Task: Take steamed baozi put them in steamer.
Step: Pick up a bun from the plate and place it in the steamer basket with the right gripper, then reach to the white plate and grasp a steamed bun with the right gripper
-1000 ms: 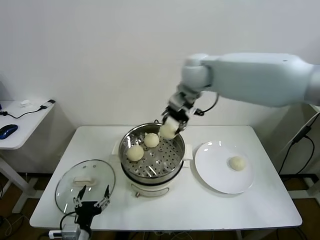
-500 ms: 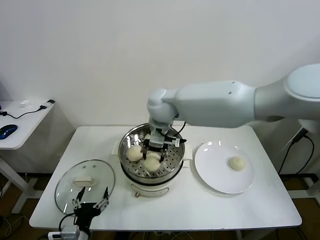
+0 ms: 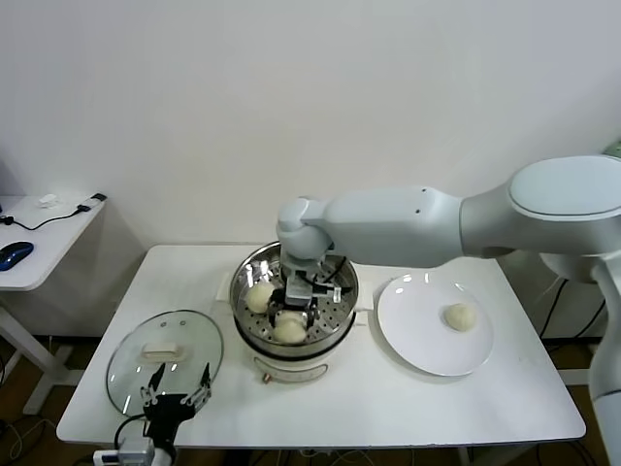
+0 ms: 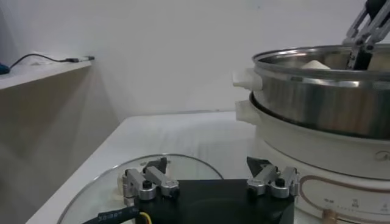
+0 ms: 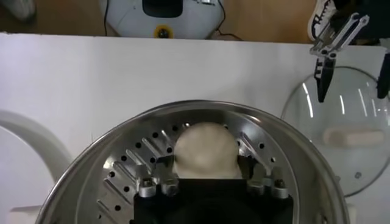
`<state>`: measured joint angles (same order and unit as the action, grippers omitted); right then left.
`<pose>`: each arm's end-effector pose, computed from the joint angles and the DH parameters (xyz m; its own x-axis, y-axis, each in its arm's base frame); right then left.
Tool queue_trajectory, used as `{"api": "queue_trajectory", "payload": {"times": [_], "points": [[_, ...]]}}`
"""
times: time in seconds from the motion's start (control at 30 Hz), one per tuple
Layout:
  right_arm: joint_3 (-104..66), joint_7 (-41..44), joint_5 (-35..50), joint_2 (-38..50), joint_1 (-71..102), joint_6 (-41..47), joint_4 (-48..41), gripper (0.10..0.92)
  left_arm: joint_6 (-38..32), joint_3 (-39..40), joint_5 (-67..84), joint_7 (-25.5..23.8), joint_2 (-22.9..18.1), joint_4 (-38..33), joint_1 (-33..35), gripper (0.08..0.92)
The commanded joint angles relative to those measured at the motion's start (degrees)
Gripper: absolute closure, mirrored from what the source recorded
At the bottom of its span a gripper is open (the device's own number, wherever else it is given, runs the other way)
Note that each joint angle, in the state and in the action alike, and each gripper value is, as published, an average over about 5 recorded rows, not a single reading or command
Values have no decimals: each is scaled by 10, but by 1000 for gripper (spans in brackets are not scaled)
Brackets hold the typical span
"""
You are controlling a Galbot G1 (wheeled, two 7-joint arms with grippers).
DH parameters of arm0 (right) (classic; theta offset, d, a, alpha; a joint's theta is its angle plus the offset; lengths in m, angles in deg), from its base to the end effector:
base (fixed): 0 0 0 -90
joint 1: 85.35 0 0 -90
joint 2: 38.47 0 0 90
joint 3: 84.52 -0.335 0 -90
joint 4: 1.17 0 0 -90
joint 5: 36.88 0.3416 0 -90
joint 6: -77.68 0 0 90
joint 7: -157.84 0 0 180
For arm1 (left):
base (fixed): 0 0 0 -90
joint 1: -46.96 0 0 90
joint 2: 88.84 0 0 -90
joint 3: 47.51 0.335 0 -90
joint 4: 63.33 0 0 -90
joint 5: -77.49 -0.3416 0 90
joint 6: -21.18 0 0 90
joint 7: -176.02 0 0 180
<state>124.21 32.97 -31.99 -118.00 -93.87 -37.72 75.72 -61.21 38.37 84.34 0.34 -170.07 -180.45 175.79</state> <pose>0.4773 0.2119 -0.0902 0.0177 -0.1530 0.9881 -0.0323 -0.9878 -0.1524 0.1272 0.0489 -0.3256 -0.9439 -0.0755 0.3215 -0.0553 0.9959 0.0715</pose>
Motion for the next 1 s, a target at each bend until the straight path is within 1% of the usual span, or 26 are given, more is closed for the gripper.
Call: {"api": "queue_trajectory", "payload": {"times": [0.03,0.1,0.23,0.33,0.43,0.6,0.73,0.87,1.0], "points": [[-14,17,54,24,-36,-15,-5,227,0,-1,0,0,2,-3,2,177],[-16,44,105,47,-65,-13,-1,208,0,-1,0,0,2,-4,2,177],[6,98,209,120,-132,17,-9,203,0,3,0,0,2,-4,3,177],[57,97,256,188,-184,91,-21,203,0,4,0,-1,2,-5,2,177],[119,86,278,257,-221,180,-27,202,0,3,2,0,3,-6,1,177],[176,72,242,359,-203,258,-44,203,1,1,7,0,3,-5,-3,177],[133,58,175,426,-107,287,-73,202,4,1,6,-2,2,-3,-5,177],[39,49,121,450,8,306,-106,203,6,1,1,-5,-1,1,-5,177],[-29,43,85,441,100,314,-136,203,7,0,-3,-7,-2,3,-3,177]]}}
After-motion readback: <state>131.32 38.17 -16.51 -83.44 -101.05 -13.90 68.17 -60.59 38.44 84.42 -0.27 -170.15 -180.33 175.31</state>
